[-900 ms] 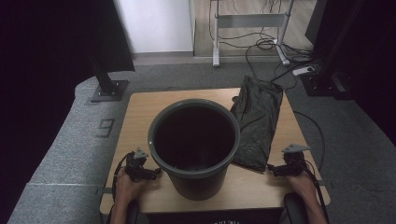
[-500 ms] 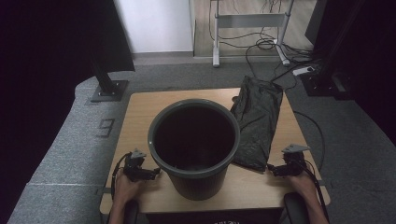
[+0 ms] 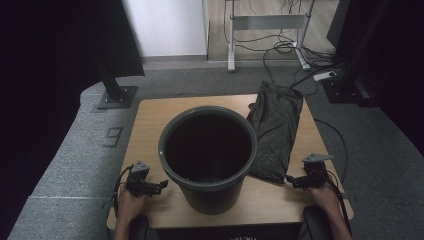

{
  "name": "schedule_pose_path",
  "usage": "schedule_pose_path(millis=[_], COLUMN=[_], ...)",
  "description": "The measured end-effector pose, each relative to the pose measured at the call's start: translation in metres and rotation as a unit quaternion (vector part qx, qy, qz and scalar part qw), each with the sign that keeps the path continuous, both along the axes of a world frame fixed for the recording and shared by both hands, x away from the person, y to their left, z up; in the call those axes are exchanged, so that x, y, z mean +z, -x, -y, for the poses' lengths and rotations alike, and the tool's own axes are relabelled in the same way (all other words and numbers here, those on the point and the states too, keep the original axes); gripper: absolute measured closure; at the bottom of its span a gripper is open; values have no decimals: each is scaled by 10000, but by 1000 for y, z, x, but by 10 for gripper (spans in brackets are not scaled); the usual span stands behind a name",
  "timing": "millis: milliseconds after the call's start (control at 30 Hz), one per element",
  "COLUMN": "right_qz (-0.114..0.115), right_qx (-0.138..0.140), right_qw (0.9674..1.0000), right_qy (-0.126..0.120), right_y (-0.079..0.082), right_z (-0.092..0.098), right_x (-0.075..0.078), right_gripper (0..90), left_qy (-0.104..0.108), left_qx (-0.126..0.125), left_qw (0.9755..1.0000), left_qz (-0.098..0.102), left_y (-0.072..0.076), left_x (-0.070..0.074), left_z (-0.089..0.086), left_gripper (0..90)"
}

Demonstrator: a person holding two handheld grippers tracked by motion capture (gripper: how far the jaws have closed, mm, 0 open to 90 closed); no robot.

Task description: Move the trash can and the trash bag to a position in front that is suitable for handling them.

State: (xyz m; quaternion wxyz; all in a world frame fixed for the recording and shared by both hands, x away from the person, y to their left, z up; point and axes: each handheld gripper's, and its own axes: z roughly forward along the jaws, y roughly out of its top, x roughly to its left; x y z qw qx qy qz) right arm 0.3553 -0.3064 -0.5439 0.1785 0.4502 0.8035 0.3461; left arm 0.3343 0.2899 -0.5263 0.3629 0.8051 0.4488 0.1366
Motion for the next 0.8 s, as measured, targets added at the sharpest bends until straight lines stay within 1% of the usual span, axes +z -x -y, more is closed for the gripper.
schedule_pose_path(millis=[67, 100, 167, 233, 267, 300, 333, 400, 433, 467, 567, 600, 633, 667, 700, 767, 800], right_qz=[34, 47, 61, 27, 27, 29, 37, 47, 65, 85, 128, 128, 153, 153, 127, 95, 92], right_qx=[59, 89, 164, 244, 244, 324, 366, 508, 591, 710, 992, 992, 1229, 1229, 1394, 1544, 1648], right_qw=[10000, 9999, 9998, 9996, 9996, 9992, 9990, 9982, 9976, 9967, 9943, 9943, 9918, 9918, 9893, 9868, 9849], right_qy=[13, 10, -22, -134, -134, -228, -249, -319, -345, -371, -378, -378, -316, -316, -403, -485, -530], right_y=[3, 4, 5, 5, 5, 5, 5, 5, 6, 6, 9, 9, 11, 11, 12, 13, 15], right_z=[-4, -7, -12, -16, -16, -22, -24, -33, -38, -46, -63, -63, -78, -78, -89, -100, -106], right_x=[6, 9, 15, 20, 20, 27, 29, 35, 38, 42, 49, 49, 53, 53, 55, 56, 57], right_gripper=[0, 0, 0, 0, 0, 0, 0, 0, 0, 0, 0, 0, 0, 0, 0, 0, 0], left_qy=[108, 125, 72, 40, 40, 55, 85, 105, 105, 97, 58, 58, 68, 68, 109, 147, 163], left_qx=[-36, -63, -80, -149, -149, -207, -257, -329, -329, -423, -557, -557, -603, -603, -664, -703, -725], left_qw=[9999, 9998, 9997, 9994, 9994, 9992, 9990, 9984, 9984, 9979, 9971, 9971, 9967, 9967, 9962, 9959, 9957], left_qz=[75, 105, 218, 295, 295, 349, 368, 440, 440, 480, 525, 525, 546, 546, 545, 555, 555], left_y=[2, 3, 5, 8, 8, 10, 12, 14, 14, 17, 21, 21, 23, 23, 23, 24, 25], left_x=[5, 9, 17, 27, 27, 34, 37, 43, 43, 46, 49, 49, 50, 50, 50, 50, 49], left_z=[1, 2, 4, 5, 5, 5, 6, 8, 8, 12, 19, 19, 23, 23, 26, 31, 33], left_gripper=[0, 0, 0, 0, 0, 0, 0, 0, 0, 0, 0, 0, 0, 0, 0, 0, 0])
